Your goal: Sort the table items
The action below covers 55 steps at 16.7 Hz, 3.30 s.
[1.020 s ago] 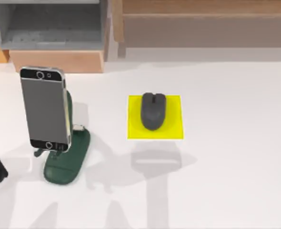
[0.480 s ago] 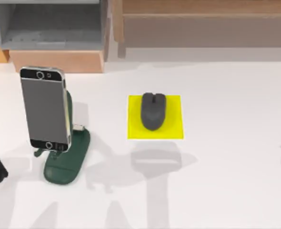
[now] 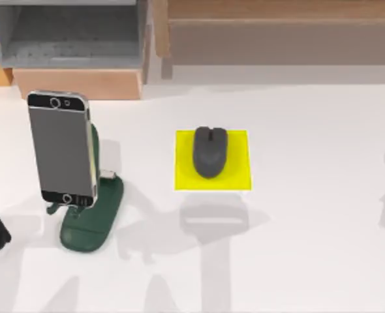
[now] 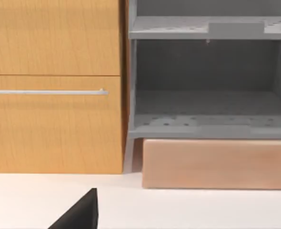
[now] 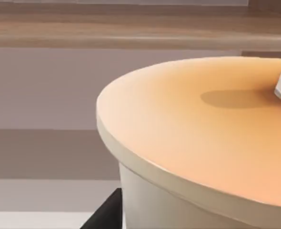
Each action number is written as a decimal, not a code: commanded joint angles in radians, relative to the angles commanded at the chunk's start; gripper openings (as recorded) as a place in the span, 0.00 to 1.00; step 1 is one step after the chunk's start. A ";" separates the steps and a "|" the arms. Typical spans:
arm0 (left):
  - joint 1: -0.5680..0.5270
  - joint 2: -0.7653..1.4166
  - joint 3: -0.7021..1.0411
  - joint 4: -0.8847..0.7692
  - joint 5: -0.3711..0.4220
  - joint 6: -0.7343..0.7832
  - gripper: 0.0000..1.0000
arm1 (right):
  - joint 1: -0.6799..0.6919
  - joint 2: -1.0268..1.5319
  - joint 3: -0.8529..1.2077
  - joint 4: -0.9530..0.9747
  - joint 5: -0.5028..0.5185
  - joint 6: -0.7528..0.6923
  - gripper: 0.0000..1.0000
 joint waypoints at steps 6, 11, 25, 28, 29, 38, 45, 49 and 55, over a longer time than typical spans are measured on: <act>0.000 0.000 0.000 0.000 0.000 0.000 1.00 | 0.075 -0.099 0.172 -0.077 0.026 0.001 0.00; 0.000 0.000 0.000 0.000 0.000 0.000 1.00 | 0.164 -0.156 0.388 -0.271 0.081 0.004 0.00; 0.000 0.000 0.000 0.000 0.000 0.000 1.00 | 0.300 -0.079 0.869 -0.950 0.284 0.001 0.00; 0.000 0.000 0.000 0.000 0.000 0.000 1.00 | 0.304 -0.075 0.897 -0.997 0.298 0.000 0.00; 0.000 0.000 0.000 0.000 0.000 0.000 1.00 | 0.304 -0.075 0.897 -0.998 0.298 0.000 0.00; 0.000 0.000 0.000 0.000 0.000 0.000 1.00 | 0.302 -0.079 0.896 -0.997 0.298 0.001 0.00; 0.000 0.000 0.000 0.000 0.000 0.000 1.00 | 0.304 -0.075 0.897 -0.998 0.298 0.000 0.23; 0.000 0.000 0.000 0.000 0.000 0.000 1.00 | 0.304 -0.075 0.897 -0.998 0.298 0.000 0.53; 0.000 0.000 0.000 0.000 0.000 0.000 1.00 | 0.304 -0.075 0.897 -0.998 0.298 0.000 0.98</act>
